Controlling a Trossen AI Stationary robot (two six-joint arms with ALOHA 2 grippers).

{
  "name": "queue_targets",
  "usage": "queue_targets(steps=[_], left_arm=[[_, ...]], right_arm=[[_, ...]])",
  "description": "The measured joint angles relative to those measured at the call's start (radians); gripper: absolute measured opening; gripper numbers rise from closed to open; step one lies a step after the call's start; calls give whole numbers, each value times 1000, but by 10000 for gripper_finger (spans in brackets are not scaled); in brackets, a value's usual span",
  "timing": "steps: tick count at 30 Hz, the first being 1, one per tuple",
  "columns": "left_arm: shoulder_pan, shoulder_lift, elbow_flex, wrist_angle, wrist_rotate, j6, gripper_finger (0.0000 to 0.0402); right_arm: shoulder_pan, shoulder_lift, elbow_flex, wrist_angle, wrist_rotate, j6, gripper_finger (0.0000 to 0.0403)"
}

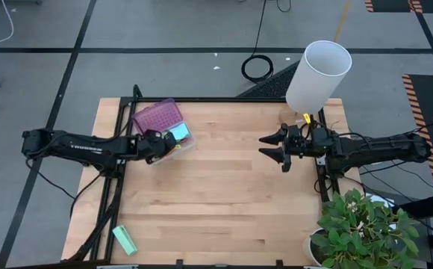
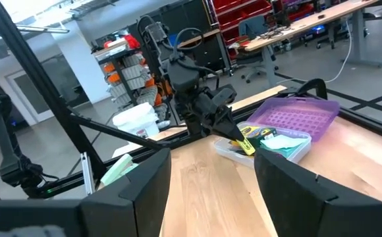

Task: Pack school essentials
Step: Put the green eraser into the supply box, then return to Home Position

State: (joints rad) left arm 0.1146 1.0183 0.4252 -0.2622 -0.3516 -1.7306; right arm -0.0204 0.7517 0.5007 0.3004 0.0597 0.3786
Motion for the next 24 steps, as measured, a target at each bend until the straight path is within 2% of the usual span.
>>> queue_targets(steps=[7, 12, 18, 24], left_arm=[[0, 12, 0, -35, 18, -9, 54], [0, 12, 0, -90, 62, -36, 100], [0, -5, 6, -99, 65, -36, 167], [0, -40, 38, -116, 63, -17, 192]], right_arm=[[0, 0, 0, 0, -1, 0, 212], [0, 0, 0, 0, -4, -1, 212], [0, 0, 0, 0, -9, -1, 212], [0, 0, 0, 0, -11, -1, 212]])
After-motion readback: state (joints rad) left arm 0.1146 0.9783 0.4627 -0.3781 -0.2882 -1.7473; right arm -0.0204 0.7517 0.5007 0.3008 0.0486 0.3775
